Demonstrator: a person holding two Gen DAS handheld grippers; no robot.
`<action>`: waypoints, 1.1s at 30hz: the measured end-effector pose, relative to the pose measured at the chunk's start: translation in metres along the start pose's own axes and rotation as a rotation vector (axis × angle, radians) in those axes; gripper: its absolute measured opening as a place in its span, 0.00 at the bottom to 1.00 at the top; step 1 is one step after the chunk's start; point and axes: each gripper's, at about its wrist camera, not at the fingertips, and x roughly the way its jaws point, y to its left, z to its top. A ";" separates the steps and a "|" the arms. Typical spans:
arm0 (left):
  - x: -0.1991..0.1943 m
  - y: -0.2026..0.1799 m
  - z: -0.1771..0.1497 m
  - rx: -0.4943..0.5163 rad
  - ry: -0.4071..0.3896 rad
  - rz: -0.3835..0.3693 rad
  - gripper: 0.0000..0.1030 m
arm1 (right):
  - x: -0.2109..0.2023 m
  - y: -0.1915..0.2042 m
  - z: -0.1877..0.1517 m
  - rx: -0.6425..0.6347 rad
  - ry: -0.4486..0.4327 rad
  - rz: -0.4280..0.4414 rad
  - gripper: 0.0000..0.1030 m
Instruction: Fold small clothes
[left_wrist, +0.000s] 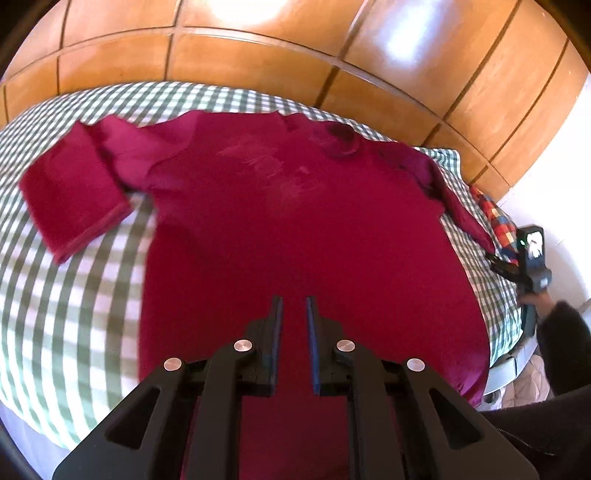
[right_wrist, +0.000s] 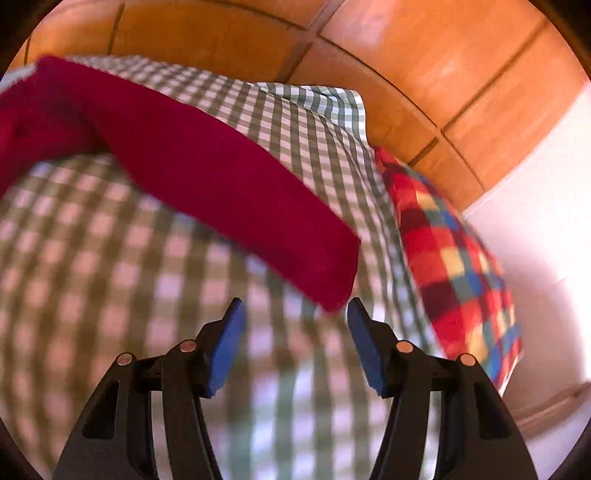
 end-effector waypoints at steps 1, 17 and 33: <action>0.003 -0.003 0.001 0.002 0.003 -0.001 0.10 | 0.013 -0.001 0.005 -0.038 0.019 -0.036 0.55; 0.023 -0.033 0.017 0.065 -0.003 -0.086 0.35 | -0.049 -0.045 -0.030 0.351 0.195 0.754 0.05; 0.006 -0.025 0.033 0.012 -0.100 -0.197 0.50 | -0.226 0.115 0.104 0.385 -0.135 1.496 0.05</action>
